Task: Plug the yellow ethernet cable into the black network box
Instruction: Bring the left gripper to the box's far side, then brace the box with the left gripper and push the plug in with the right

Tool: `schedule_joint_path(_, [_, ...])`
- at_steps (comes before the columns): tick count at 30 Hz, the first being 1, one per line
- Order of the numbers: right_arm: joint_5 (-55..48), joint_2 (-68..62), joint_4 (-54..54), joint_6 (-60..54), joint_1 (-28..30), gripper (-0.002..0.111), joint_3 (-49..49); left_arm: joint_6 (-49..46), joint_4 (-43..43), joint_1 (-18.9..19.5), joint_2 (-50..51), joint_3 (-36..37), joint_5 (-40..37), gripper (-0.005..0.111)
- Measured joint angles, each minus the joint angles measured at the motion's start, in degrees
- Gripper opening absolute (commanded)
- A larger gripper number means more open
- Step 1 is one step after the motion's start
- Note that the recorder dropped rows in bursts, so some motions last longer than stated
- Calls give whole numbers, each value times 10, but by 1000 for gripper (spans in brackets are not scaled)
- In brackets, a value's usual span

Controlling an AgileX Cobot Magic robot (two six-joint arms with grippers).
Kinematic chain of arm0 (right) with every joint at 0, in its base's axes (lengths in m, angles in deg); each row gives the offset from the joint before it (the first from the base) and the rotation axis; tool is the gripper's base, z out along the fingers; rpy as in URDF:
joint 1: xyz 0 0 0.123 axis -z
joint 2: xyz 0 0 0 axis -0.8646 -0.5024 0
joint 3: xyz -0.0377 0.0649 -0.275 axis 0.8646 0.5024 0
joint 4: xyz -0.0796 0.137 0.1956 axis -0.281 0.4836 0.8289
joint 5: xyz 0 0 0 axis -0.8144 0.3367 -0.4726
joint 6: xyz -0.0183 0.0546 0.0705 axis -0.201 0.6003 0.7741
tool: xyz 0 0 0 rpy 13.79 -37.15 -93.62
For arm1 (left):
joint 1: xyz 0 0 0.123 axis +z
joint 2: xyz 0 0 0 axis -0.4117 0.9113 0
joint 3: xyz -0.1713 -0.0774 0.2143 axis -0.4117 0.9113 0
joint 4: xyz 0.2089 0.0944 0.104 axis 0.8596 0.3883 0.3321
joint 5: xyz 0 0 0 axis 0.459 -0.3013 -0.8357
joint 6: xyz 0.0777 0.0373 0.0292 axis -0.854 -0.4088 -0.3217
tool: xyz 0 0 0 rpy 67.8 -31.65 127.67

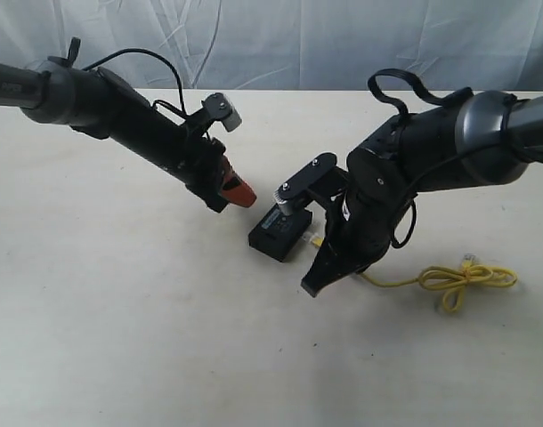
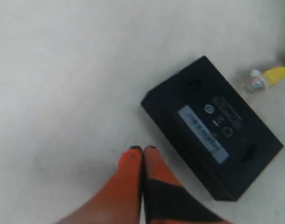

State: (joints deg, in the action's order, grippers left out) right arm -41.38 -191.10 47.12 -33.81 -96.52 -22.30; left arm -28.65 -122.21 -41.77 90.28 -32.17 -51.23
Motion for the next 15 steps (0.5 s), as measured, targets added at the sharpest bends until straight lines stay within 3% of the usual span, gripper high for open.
schedule_joint_path(6, [9,-9,5,-1,0,-1,0,-42,0,0,18,0,-53,0])
schedule_joint_path(15, [15,-9,5,-49,0,-1,0,-57,-11,0,34,0,-62,0])
